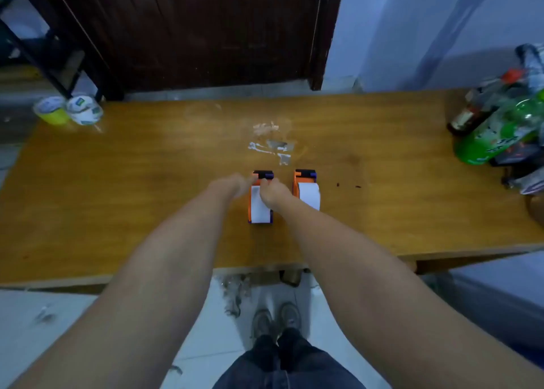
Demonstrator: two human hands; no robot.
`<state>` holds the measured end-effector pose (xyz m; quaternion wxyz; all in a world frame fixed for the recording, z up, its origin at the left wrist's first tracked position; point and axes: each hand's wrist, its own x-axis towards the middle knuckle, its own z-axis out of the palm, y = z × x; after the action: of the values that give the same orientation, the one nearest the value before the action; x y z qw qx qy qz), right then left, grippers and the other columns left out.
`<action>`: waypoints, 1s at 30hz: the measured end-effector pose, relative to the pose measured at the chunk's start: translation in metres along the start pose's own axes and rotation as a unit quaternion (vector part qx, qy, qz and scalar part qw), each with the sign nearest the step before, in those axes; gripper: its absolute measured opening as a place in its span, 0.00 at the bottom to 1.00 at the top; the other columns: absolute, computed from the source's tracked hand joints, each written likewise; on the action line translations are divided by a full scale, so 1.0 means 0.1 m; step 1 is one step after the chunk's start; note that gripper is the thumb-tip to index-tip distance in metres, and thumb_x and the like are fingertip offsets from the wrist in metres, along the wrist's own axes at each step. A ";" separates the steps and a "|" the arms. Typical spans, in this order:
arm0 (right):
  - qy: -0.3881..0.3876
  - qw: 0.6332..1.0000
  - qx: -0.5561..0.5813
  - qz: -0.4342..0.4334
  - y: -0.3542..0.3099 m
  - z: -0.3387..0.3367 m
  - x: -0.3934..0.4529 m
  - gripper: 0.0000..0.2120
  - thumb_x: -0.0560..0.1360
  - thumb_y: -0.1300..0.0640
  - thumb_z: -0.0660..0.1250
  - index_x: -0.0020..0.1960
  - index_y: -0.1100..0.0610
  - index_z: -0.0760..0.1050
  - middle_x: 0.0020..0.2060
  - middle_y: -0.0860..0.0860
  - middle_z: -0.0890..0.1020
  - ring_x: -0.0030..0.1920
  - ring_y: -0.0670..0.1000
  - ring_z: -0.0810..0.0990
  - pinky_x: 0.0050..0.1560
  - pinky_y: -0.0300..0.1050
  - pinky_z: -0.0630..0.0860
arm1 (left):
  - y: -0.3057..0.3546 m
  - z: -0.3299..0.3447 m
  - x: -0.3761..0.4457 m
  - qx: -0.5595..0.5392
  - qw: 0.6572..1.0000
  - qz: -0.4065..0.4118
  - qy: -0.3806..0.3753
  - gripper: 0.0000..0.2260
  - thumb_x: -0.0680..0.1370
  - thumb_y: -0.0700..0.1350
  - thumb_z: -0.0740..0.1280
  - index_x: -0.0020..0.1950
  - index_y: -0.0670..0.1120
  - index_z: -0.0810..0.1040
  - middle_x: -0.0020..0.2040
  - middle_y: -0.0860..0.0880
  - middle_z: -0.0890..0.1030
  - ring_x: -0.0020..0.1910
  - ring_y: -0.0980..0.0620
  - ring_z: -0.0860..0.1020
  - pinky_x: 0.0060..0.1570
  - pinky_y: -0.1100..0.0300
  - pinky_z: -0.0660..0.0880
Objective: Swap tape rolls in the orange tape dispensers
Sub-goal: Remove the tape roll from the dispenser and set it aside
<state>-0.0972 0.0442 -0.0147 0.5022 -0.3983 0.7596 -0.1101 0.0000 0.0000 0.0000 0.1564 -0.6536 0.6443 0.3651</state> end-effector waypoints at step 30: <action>0.055 0.970 0.237 -0.030 0.36 0.02 -0.27 0.07 0.77 0.55 0.60 0.45 0.58 0.72 0.39 0.52 0.75 0.39 0.50 0.75 0.42 0.44 0.75 | -0.43 0.31 -0.14 -0.601 0.789 0.006 -0.127 0.16 0.76 0.57 0.58 0.55 0.49 0.74 0.54 0.43 0.77 0.52 0.44 0.77 0.46 0.51 0.76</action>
<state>-0.1084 0.0877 -0.0173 0.5362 -0.2839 0.7262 -0.3233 0.0340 0.0367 -0.0233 -0.1901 -0.5598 0.2726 0.7591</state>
